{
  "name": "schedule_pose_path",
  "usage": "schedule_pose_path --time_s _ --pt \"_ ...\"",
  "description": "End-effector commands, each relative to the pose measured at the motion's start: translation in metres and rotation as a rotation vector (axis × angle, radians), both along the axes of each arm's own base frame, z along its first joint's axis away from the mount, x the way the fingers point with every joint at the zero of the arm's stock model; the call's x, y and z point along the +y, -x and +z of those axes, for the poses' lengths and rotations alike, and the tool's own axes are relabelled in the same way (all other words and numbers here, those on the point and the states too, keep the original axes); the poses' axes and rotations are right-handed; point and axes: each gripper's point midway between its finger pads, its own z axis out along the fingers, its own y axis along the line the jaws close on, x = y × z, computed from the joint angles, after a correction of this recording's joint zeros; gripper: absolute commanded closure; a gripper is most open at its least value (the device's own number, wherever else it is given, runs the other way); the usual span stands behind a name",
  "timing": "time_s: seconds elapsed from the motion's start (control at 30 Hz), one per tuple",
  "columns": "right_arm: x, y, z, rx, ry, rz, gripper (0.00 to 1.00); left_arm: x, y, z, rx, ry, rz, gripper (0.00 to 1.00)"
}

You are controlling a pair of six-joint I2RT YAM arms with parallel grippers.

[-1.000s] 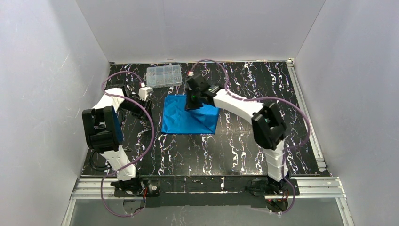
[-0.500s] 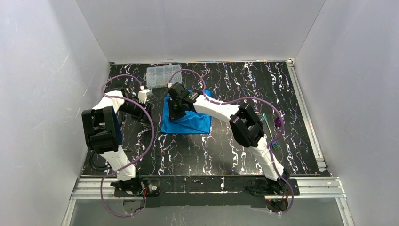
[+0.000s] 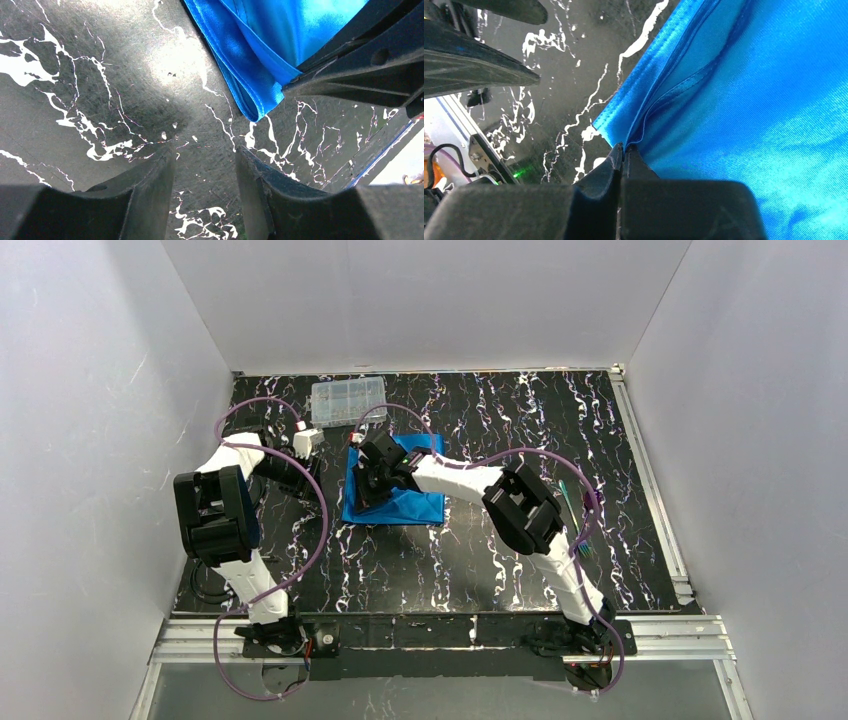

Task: Fold the napkin into a case and place the utensils inside
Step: Fold the rectangle-folded napkin at the center of the board, then smooth out the square-folded napkin at the center of the board.

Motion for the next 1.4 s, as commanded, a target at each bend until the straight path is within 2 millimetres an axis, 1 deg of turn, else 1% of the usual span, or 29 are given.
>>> schedule_pose_path --time_s 0.0,0.03,0.13,0.17,0.23,0.27,0.3,0.33,0.4,0.47,0.5,0.53,0.6,0.63,0.7,0.73,0.77,0.8,0.87,0.9,0.97,1.03,1.07,1.1,1.13,1.27,1.37 --pt "0.022 -0.003 0.051 -0.078 -0.146 0.046 0.99 -0.001 0.004 0.005 -0.001 0.010 0.001 0.55" --pt "0.023 -0.004 0.051 -0.081 -0.144 0.043 0.98 -0.001 0.004 0.005 0.000 0.011 0.002 0.55" --pt "0.023 -0.007 0.046 -0.082 -0.128 0.036 0.90 -0.001 0.005 0.005 0.003 0.013 0.001 0.55" --pt "0.022 -0.007 0.045 -0.082 -0.118 0.033 0.90 -0.001 0.005 0.004 0.005 0.013 0.001 0.55" --pt "0.019 -0.010 0.049 -0.099 -0.115 0.028 0.90 0.000 0.005 0.005 0.003 0.009 -0.002 0.55" --pt "0.017 -0.011 0.052 -0.109 -0.117 0.024 0.88 0.000 0.005 0.005 0.003 0.008 -0.003 0.55" --pt "0.016 -0.010 0.056 -0.114 -0.126 0.027 0.77 -0.001 0.005 0.005 0.004 0.009 -0.004 0.55" --pt "0.015 -0.010 0.056 -0.107 -0.129 0.032 0.66 0.000 0.005 0.005 0.003 0.008 -0.004 0.55" --pt "0.014 -0.007 0.059 -0.087 -0.151 0.047 0.57 -0.001 0.004 0.006 0.002 0.010 -0.004 0.55" --pt "0.014 -0.009 0.074 -0.069 -0.209 0.053 0.42 -0.001 0.005 0.007 0.006 0.015 -0.002 0.55" --pt "0.015 -0.011 0.085 -0.064 -0.244 0.056 0.35 -0.002 0.005 0.008 0.006 0.017 -0.002 0.55" --pt "0.014 -0.016 0.102 -0.064 -0.280 0.059 0.33 -0.002 0.006 0.007 0.008 0.018 -0.003 0.55" --pt "0.003 -0.036 0.133 -0.078 -0.333 0.031 0.32 -0.002 0.006 0.008 0.009 0.017 -0.004 0.55" --pt "-0.006 -0.047 0.148 -0.081 -0.364 0.009 0.32 -0.002 0.006 0.009 0.006 0.017 -0.005 0.55" --pt "-0.032 -0.072 0.173 -0.087 -0.423 -0.062 0.36 -0.003 0.005 0.012 0.003 0.024 -0.004 0.55" --pt "-0.048 -0.084 0.177 -0.087 -0.435 -0.100 0.40 -0.004 0.004 0.015 0.000 0.032 -0.002 0.55" --pt "-0.064 -0.095 0.177 -0.092 -0.426 -0.140 0.44 -0.006 0.004 0.018 0.000 0.045 -0.003 0.55" --pt "-0.082 -0.104 0.171 -0.092 -0.395 -0.179 0.49 -0.010 0.004 0.022 -0.001 0.062 -0.004 0.55" --pt "-0.113 -0.110 0.151 -0.057 -0.341 -0.229 0.55 -0.019 0.002 0.028 -0.002 0.083 -0.014 0.55" --pt "-0.124 -0.109 0.138 -0.026 -0.320 -0.244 0.58 -0.024 0.001 0.030 -0.002 0.085 -0.028 0.55" --pt "-0.138 -0.101 0.109 0.031 -0.275 -0.250 0.63 -0.037 0.001 0.032 -0.005 0.083 -0.065 0.55" --pt "-0.146 -0.086 0.081 0.087 -0.224 -0.240 0.67 -0.053 0.002 0.033 -0.003 0.072 -0.114 0.55" --pt "-0.148 -0.079 0.069 0.110 -0.208 -0.236 0.67 -0.059 0.002 0.033 0.000 0.069 -0.124 0.55" --pt "-0.149 -0.073 0.059 0.126 -0.201 -0.235 0.67 -0.071 0.004 0.032 0.004 0.068 -0.156 0.55" --pt "-0.151 -0.066 0.048 0.147 -0.190 -0.237 0.68 -0.078 0.005 0.031 0.008 0.065 -0.174 0.55" --pt "-0.152 -0.050 0.026 0.182 -0.173 -0.236 0.71 -0.096 0.007 0.025 0.021 0.051 -0.222 0.55" --pt "-0.154 -0.045 0.018 0.191 -0.163 -0.238 0.73 -0.106 0.006 0.022 0.022 0.048 -0.247 0.56"
